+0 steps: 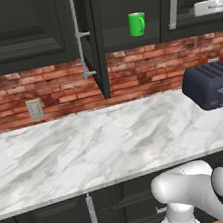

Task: Open the cabinet directly in front. Then move the beer and the mug to the dining counter with the jar on it.

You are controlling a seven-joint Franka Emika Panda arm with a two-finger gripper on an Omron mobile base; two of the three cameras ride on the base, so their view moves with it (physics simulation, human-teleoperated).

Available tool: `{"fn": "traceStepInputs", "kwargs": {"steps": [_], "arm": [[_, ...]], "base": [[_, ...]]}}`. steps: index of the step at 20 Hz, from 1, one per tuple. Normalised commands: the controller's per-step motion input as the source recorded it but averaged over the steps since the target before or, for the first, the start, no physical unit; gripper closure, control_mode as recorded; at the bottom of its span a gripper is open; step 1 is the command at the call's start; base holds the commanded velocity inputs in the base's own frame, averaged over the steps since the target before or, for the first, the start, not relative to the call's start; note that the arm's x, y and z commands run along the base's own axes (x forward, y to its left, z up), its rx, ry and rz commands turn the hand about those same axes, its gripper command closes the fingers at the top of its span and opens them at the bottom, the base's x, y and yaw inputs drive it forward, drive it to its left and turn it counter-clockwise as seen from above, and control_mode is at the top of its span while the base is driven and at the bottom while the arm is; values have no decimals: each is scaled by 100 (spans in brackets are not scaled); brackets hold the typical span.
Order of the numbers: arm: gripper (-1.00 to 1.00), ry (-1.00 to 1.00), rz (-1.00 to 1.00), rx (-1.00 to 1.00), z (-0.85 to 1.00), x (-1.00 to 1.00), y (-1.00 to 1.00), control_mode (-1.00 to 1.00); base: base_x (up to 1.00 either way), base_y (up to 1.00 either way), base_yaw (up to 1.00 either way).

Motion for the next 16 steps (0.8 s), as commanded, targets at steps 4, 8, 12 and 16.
{"fn": "traceStepInputs", "kwargs": {"steps": [4, 8, 12, 16], "arm": [[-100, 0, 0, 0, -8, 20, -15, -100], [-100, 0, 0, -2, 0, 11, 0, -100], [-100, 0, -13, -3, -4, 8, 0, -100], [-100, 0, -17, -13, -12, 0, 8, -100]], "base": [[0, 0, 0], [0, 0, 0], [0, 0, 0], [0, 0, 0]]}}
